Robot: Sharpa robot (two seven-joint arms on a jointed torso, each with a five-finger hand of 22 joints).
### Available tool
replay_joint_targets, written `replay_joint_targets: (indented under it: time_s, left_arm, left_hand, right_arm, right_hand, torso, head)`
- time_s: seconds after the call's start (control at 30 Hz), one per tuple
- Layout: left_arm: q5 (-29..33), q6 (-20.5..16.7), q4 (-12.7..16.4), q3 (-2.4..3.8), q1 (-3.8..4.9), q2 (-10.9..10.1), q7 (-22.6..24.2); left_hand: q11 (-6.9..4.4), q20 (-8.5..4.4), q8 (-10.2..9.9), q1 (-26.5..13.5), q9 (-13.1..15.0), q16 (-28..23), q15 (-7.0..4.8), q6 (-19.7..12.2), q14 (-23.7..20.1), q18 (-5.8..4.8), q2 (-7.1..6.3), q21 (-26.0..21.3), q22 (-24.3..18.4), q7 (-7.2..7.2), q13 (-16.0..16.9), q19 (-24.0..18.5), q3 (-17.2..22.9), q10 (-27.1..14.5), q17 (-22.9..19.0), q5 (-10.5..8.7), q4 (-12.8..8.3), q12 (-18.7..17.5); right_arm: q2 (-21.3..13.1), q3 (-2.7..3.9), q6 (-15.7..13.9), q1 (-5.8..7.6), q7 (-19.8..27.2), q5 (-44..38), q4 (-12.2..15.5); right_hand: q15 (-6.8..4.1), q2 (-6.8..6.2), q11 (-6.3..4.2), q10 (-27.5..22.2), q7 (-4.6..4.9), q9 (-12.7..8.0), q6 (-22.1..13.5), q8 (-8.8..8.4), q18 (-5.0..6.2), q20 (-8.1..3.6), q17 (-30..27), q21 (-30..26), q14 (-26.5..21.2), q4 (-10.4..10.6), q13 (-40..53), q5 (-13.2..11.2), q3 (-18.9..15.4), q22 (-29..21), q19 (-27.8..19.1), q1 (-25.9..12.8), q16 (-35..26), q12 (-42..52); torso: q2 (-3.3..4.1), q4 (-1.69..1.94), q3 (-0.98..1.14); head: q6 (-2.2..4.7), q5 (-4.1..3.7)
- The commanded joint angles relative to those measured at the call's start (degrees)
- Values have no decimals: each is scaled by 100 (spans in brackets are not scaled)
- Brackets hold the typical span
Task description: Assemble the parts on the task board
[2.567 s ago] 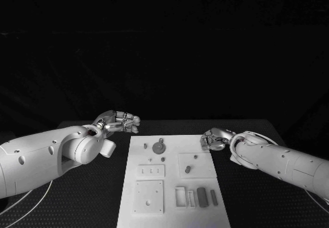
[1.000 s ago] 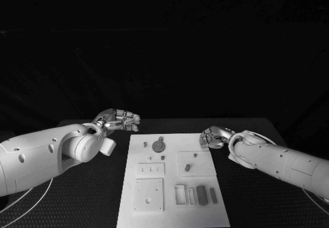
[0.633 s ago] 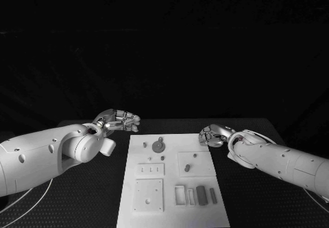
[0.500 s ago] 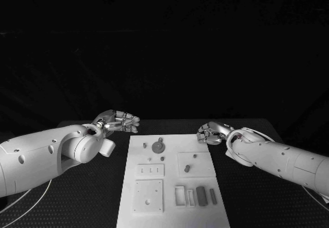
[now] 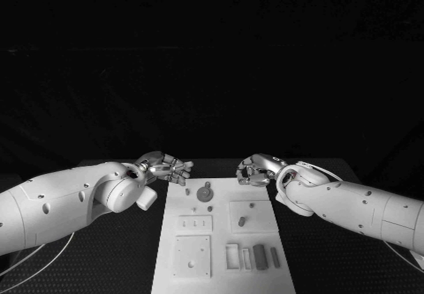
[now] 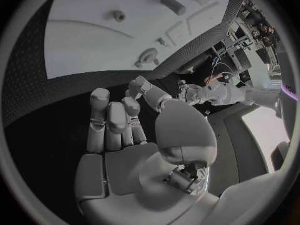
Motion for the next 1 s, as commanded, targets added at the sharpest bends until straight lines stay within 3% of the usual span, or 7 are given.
replay_joint_targets:
  time_s: [0.03,0.2,0.33,1.0]
  left_arm:
    - [-380,247,19,1,0,95,-613]
    - [-424,39,45,-2,-48,264,-796]
    - [-425,-17,57,-2,-62,373,-896]
    - [-425,223,143,-5,-77,486,-1034]
  left_hand:
    - [13,-1,-29,-155,-8,-35,1,-5,40,75,13,-31,15,13,7,24,41,46,19,-26,-13,-26]
    - [3,-7,-83,-356,-35,-48,-7,-86,56,88,-47,-32,51,45,16,31,101,68,63,-24,-15,-29]
    - [0,-7,-108,-418,-45,-57,-8,-125,60,88,-85,-35,69,64,22,29,132,77,84,-24,-13,-30]
    - [6,1,-85,-481,-33,-88,0,-80,41,84,-50,-53,99,49,27,1,178,59,120,-25,-15,-49]
  right_arm:
    - [0,13,-37,26,-483,-448,274]
    - [61,54,-58,53,-606,-563,637]
    - [159,60,-61,62,-645,-621,775]
    - [327,64,-52,61,-703,-679,1038]
  right_hand:
    - [-21,1,-18,23,105,107,691,24,298,-34,-5,33,18,-25,-8,33,-12,72,26,64,26,19]
    - [-26,-6,-23,37,100,118,695,29,298,-43,-10,33,33,-24,-13,33,-18,66,41,69,23,16]
    - [-30,-10,-26,46,97,124,698,33,298,-47,-11,33,44,-23,-16,33,-21,63,49,71,21,13]
    - [-37,-14,-32,67,92,141,698,37,298,-60,-25,30,67,-22,-25,33,-26,53,74,73,12,4]
  torso:
    - [-76,-21,-8]
    - [-140,-19,-19]
    - [-165,-31,-24]
    - [-158,-26,-23]
  head:
    - [0,50]
    - [-5,94]
    - [-10,121]
    - [-36,127]
